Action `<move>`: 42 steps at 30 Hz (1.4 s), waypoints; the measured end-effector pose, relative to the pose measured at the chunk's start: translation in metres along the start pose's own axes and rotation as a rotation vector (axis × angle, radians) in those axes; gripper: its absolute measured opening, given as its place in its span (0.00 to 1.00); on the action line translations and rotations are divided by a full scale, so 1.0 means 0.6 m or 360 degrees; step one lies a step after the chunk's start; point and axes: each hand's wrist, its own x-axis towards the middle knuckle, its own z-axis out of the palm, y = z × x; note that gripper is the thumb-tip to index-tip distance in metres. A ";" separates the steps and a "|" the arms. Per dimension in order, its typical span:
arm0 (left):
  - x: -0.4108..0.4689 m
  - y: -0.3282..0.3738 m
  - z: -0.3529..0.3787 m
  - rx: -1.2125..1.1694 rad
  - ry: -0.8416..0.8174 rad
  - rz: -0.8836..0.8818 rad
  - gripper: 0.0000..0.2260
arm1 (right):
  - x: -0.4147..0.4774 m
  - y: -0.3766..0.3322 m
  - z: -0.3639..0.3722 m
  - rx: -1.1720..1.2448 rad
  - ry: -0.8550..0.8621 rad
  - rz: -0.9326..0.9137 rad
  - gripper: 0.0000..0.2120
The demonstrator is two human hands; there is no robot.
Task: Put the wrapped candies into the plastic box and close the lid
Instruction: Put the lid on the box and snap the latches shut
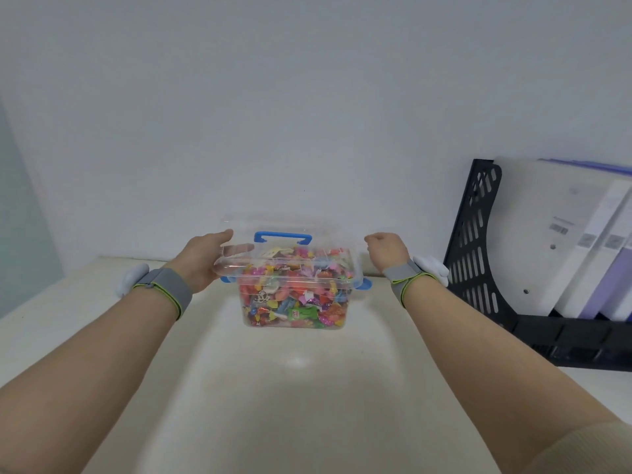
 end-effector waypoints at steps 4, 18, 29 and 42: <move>0.010 0.001 -0.002 0.0161 -0.0014 -0.0051 0.18 | -0.010 -0.029 0.014 -0.0044 -0.0132 -0.0113 0.18; 0.034 -0.010 0.031 0.1804 0.0428 0.0317 0.16 | -0.012 -0.023 0.022 -0.0314 -0.0242 0.0026 0.15; 0.060 -0.008 0.023 0.1591 0.0328 0.0157 0.12 | 0.010 -0.010 0.042 -0.0334 -0.0114 -0.0044 0.17; 0.096 -0.011 0.038 0.2240 0.0418 0.0347 0.23 | 0.056 -0.009 0.059 -0.0445 -0.0374 -0.0271 0.23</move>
